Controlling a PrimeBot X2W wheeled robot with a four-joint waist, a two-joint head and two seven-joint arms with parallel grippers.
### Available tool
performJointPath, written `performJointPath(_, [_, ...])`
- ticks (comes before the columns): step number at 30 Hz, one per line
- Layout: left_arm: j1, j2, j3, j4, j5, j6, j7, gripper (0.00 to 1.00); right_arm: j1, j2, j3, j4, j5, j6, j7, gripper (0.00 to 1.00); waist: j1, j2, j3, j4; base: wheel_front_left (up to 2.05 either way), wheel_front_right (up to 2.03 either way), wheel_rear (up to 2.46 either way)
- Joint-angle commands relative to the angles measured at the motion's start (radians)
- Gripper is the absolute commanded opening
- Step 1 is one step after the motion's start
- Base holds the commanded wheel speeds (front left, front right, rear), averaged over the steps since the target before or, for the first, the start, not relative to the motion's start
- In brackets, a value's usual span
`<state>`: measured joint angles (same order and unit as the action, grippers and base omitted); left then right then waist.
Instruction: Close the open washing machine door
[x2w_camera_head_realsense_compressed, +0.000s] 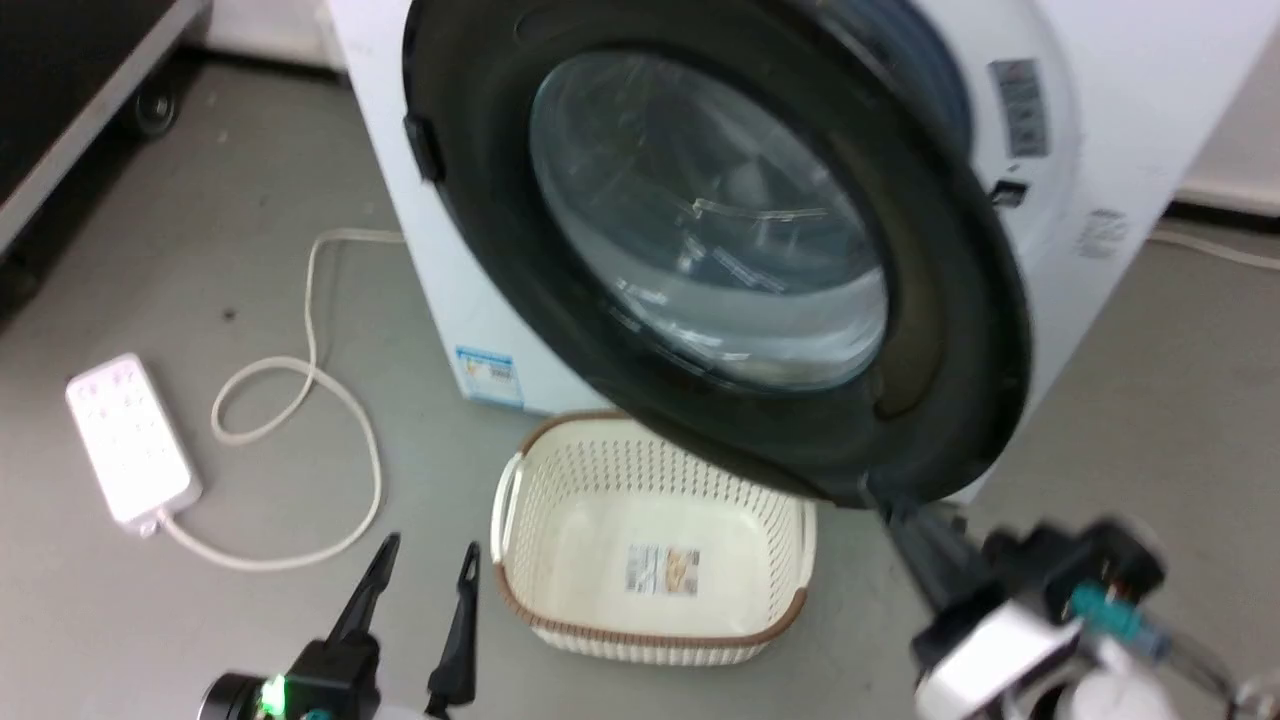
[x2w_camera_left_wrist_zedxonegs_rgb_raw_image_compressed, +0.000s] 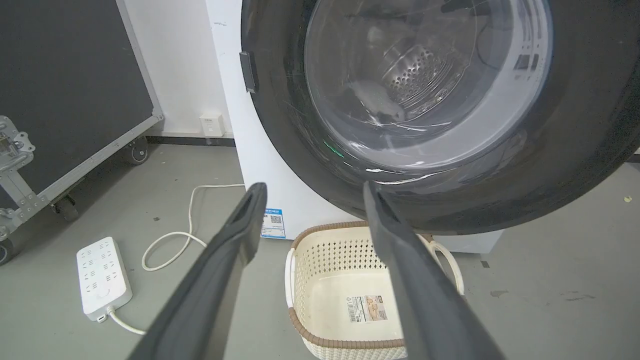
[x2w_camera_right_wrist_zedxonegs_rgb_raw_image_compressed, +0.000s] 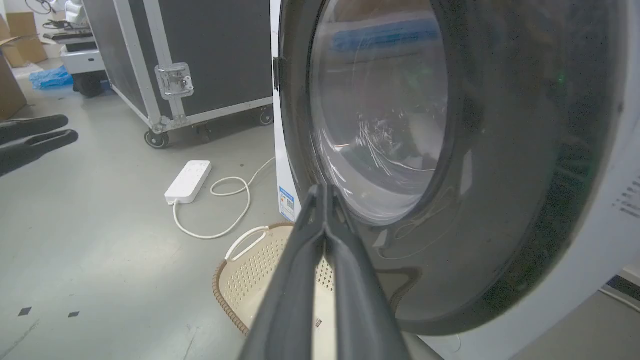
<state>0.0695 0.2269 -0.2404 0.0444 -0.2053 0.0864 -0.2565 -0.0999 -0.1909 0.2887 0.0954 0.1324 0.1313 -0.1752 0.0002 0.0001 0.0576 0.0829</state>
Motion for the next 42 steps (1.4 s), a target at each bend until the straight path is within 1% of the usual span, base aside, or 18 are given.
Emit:
performJointPath(1, [-0.025,-0.009,0.0,0.001,0.011,-0.006,-0.005,1.0,-0.048,-0.033,0.013,-0.003,0.017,-0.001,0.018,0.0,-0.0002,-0.0001,0.056,0.037,0.0,0.0,0.0])
performJointPath(6, [-0.074,-0.04,0.0,0.001,0.035,-0.019,-0.005,1.0,-0.216,-0.157,0.043,0.038,0.089,-0.001,0.09,0.0,-0.0002,-0.0001,0.129,0.076,0.0,0.0,0.0])
performJointPath(11, [-0.113,-0.071,0.006,-0.002,0.052,-0.031,-0.005,1.0,-0.345,-0.248,0.02,0.1,0.161,-0.001,0.126,0.0,-0.0002,-0.0001,0.18,0.109,0.0,0.0,0.0])
performJointPath(15, [-0.137,-0.091,0.014,-0.002,0.063,-0.042,-0.005,1.0,-0.424,-0.285,-0.017,0.169,0.207,-0.001,0.143,0.0,-0.0002,-0.0001,0.206,0.125,0.0,0.0,0.0])
performJointPath(17, [-0.147,-0.1,0.016,-0.002,0.068,-0.048,-0.005,1.0,-0.461,-0.303,-0.035,0.206,0.213,-0.001,0.151,0.0,-0.0002,-0.0001,0.218,0.133,0.0,0.0,0.0])
performJointPath(22, [-0.163,-0.117,0.026,-0.004,0.08,-0.061,-0.005,1.0,-0.557,-0.311,-0.103,0.313,0.218,-0.001,0.163,0.0,-0.0002,-0.0001,0.239,0.143,0.0,0.0,0.0])
performJointPath(24, [-0.167,-0.122,0.032,-0.006,0.083,-0.065,-0.005,1.0,-0.597,-0.306,-0.133,0.354,0.211,-0.001,0.165,0.0,-0.0002,-0.0001,0.247,0.143,0.0,0.0,0.0])
performJointPath(25, [-0.172,-0.128,0.039,-0.006,0.091,-0.07,-0.005,1.0,-0.648,-0.293,-0.17,0.41,0.193,-0.001,0.159,0.0,-0.0002,-0.0001,0.254,0.141,0.0,0.0,0.0])
performJointPath(26, [-0.173,-0.13,0.041,-0.006,0.093,-0.071,-0.005,1.0,-0.66,-0.287,-0.178,0.425,0.186,-0.001,0.156,0.0,-0.0002,-0.0001,0.255,0.14,0.0,0.0,0.0])
performJointPath(31, [-0.175,-0.134,0.057,-0.002,0.102,-0.078,-0.005,1.0,-0.686,-0.254,-0.187,0.474,0.166,-0.001,0.128,0.0,-0.0002,-0.0001,0.237,0.124,0.0,0.0,0.0])
performJointPath(36, [-0.163,-0.139,0.071,0.007,0.105,-0.086,-0.005,1.0,-0.641,-0.215,-0.173,0.496,0.162,-0.001,0.088,0.0,-0.0002,-0.0001,0.182,0.098,0.0,0.0,0.0])
performJointPath(37, [-0.16,-0.141,0.073,0.008,0.105,-0.087,-0.005,1.0,-0.626,-0.209,-0.169,0.493,0.161,-0.001,0.074,0.23,-0.0002,-0.0001,0.167,0.093,0.0,0.0,0.0])
performJointPath(38, [-0.155,-0.141,0.077,0.011,0.104,-0.087,-0.005,1.0,-0.609,-0.202,-0.165,0.487,0.159,-0.001,0.056,0.69,-0.0002,-0.0001,0.15,0.087,0.0,0.0,0.0])
performJointPath(39, [-0.149,-0.142,0.082,0.015,0.104,-0.087,-0.005,1.0,-0.588,-0.191,-0.161,0.48,0.163,-0.001,0.044,1.0,-0.0002,-0.0001,0.132,0.08,0.0,0.0,0.0])
performJointPath(42, [-0.128,-0.142,0.097,0.029,0.1,-0.087,-0.005,1.0,-0.514,-0.169,-0.147,0.44,0.154,-0.001,0.003,1.0,-0.0002,-0.0001,0.078,0.055,0.0,0.0,0.0])
